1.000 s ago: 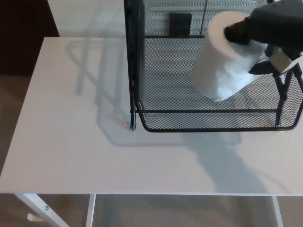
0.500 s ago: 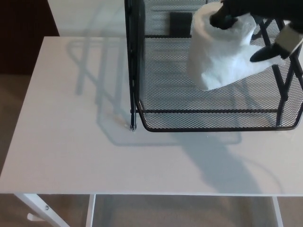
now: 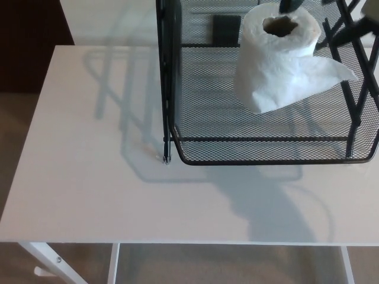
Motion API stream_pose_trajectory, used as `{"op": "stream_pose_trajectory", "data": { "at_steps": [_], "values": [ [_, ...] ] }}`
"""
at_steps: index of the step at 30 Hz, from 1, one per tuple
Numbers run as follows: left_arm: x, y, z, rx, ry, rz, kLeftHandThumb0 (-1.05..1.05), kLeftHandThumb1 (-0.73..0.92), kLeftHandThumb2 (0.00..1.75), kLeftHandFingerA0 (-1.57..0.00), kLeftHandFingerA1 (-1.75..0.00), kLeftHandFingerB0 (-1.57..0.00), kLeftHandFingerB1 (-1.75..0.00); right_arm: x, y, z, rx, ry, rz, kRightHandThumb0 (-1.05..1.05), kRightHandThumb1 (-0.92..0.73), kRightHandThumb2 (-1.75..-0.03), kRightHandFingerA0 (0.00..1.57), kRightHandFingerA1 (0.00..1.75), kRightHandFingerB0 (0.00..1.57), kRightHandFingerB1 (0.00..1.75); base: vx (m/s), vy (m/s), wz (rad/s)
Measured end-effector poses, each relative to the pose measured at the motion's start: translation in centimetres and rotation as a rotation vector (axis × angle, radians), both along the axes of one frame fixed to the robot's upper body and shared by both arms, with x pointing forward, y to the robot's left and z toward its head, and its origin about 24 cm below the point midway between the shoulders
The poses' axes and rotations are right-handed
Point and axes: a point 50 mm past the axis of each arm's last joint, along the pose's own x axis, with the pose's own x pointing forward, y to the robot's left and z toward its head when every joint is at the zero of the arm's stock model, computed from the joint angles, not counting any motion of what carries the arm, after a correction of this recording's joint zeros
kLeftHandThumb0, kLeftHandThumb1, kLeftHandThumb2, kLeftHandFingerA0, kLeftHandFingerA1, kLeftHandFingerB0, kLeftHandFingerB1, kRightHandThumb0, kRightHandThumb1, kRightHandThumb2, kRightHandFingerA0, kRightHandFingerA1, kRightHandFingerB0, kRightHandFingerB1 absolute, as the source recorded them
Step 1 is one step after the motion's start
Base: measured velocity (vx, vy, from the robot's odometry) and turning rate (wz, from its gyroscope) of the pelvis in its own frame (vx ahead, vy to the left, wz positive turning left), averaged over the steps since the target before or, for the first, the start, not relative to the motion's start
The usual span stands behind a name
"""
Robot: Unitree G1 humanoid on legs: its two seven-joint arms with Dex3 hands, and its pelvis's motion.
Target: The robot walks towards a desk on which a file tray is kept in the middle and a toilet paper roll is kept on its right. The robot uses its right hand to hook on finger in the gap of the roll and grabs it, lifts it and places it on the tray.
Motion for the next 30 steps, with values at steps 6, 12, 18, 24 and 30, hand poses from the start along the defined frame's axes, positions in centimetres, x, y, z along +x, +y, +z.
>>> {"op": "stream_pose_trajectory", "data": {
  "at_steps": [6, 12, 18, 24, 30],
  "values": [
    [-0.3, 0.0, 0.1, 0.007, 0.002, -0.010, -0.84, 0.90, 0.66, -0.50, -0.82, -0.30, -0.70, -2.3, -3.4, 4.2, 0.078, -0.067, -0.071, -0.54, -0.49, -0.85, 0.49, 0.62, 0.36, 0.49, 0.00, 0.000, 0.00],
    [-0.4, 0.0, 0.0, 0.006, 0.007, -0.009, -0.80, 0.91, 0.67, -0.52, -0.80, -0.31, -0.68, -4.8, -8.1, 5.9, 0.200, -0.123, -0.169, -0.47, -0.59, -0.58, 0.48, 0.49, 0.35, 0.32, 0.00, 0.000, 0.00],
    [-0.6, 0.0, -0.1, 0.003, 0.016, -0.003, -0.83, 0.89, 0.67, -0.52, -0.83, -0.31, -0.71, -6.7, -13.2, 5.3, 0.299, -0.139, -0.301, -0.48, -0.59, -0.58, 0.57, 0.46, 0.39, 0.33, 0.00, 0.000, 0.00],
    [-0.5, 0.0, -0.1, 0.003, 0.015, -0.005, -0.82, 0.89, 0.67, -0.52, -0.83, -0.32, -0.71, -8.2, -17.0, 4.0, 0.384, -0.146, -0.412, -0.67, -0.45, -0.86, 0.74, 0.79, 0.43, 0.55, 0.00, 0.000, 0.00],
    [-0.4, -0.1, 0.0, 0.004, 0.012, -0.007, -0.86, 0.89, 0.66, -0.52, -0.83, -0.30, -0.70, -9.6, -20.7, 1.8, 0.481, -0.154, -0.529, -0.64, -0.56, -0.57, 0.97, 1.03, 0.45, 0.55, 0.00, 0.000, 0.00]
  ]
}}
